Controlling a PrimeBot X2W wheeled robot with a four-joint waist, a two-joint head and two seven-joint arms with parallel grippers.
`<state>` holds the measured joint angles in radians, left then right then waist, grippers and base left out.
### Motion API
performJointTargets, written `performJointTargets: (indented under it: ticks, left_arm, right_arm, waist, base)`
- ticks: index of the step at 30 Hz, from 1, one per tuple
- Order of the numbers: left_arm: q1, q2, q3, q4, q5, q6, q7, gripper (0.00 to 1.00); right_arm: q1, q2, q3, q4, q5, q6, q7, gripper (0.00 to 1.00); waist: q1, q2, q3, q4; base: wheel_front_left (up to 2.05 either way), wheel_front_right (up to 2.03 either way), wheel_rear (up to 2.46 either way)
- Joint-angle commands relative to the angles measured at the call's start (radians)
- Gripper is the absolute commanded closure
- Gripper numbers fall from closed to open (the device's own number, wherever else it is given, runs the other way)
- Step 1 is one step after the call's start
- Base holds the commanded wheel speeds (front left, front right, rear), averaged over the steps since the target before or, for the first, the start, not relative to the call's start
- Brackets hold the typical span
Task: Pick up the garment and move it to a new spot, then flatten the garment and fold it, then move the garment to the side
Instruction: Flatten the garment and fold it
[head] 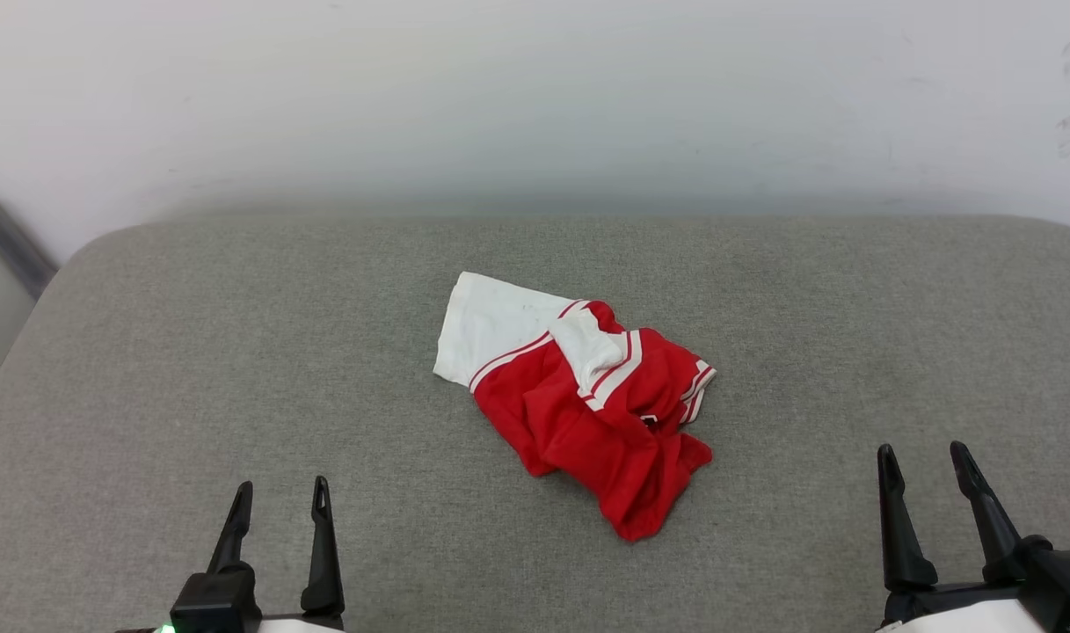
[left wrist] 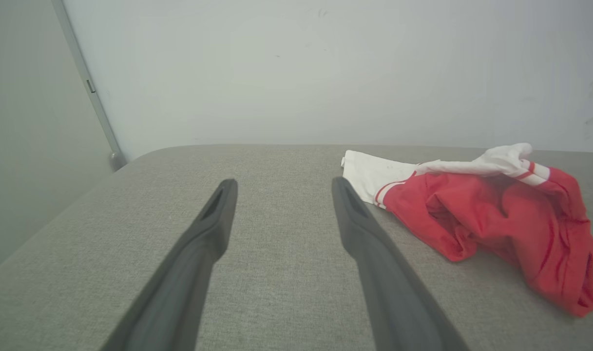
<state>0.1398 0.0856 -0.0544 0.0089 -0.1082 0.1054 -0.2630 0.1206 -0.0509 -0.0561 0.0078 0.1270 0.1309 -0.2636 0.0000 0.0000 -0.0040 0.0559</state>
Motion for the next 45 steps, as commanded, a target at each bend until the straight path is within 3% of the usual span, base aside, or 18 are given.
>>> performJointTargets:
  ticks: [1,9,15,22,28,36,40,45]
  left_arm:
    - [0.011,-0.004,0.006,0.003,0.007,-0.006,-0.003,0.00]
    - [0.002,-0.018,0.027,0.010,0.019,-0.026,-0.003,0.00]
    - [-0.025,-0.024,0.036,0.011,0.027,-0.041,-0.003,0.00]
    - [-0.060,-0.029,0.046,0.003,0.034,-0.046,-0.003,0.00]
    - [-0.083,-0.032,0.054,0.000,0.034,-0.051,-0.003,0.00]
    - [-0.110,-0.035,0.056,-0.004,0.029,-0.050,-0.003,0.00]
    - [-0.132,-0.035,0.046,-0.005,0.026,-0.046,-0.003,0.00]
    - [-0.161,-0.035,0.030,-0.007,0.010,-0.038,-0.003,0.00]
  right_arm:
    - [0.012,0.001,-0.002,0.000,0.001,0.000,-0.002,0.00]
    - [-0.056,0.001,-0.009,-0.023,0.015,0.000,-0.002,0.00]
    - [-0.226,-0.004,0.018,-0.085,-0.069,0.000,-0.002,0.00]
    - [-0.470,-0.083,0.101,-0.074,-0.056,0.000,-0.002,0.00]
    - [-0.714,-0.212,0.318,0.102,0.016,0.000,0.017,0.00]
    - [-1.025,-0.349,0.748,0.227,0.301,0.000,0.357,0.00]
    - [-1.152,-0.416,0.994,0.218,0.510,-0.001,0.611,0.00]
    - [-1.277,-0.464,1.214,0.201,0.703,0.000,0.870,0.00]
  waist:
    - [0.0000,0.0000,-0.001,0.001]
    - [0.0000,0.0000,0.005,0.001]
    - [0.0000,0.0000,0.030,0.000]
    - [0.0000,0.0000,0.078,0.001]
    - [0.0000,0.0000,0.112,0.005]
    - [0.0000,0.0000,0.159,0.009]
    - [0.0000,0.0000,0.187,0.020]
    - [0.0000,0.0000,0.235,0.035]
  base:
    - [0.00,0.00,0.00]
    - [0.00,0.00,0.00]
    - [0.00,0.00,0.00]
    - [0.00,0.00,0.00]
    - [0.00,0.00,0.00]
    - [0.00,0.00,0.00]
    - [0.00,0.00,0.00]
    - [0.00,0.00,0.00]
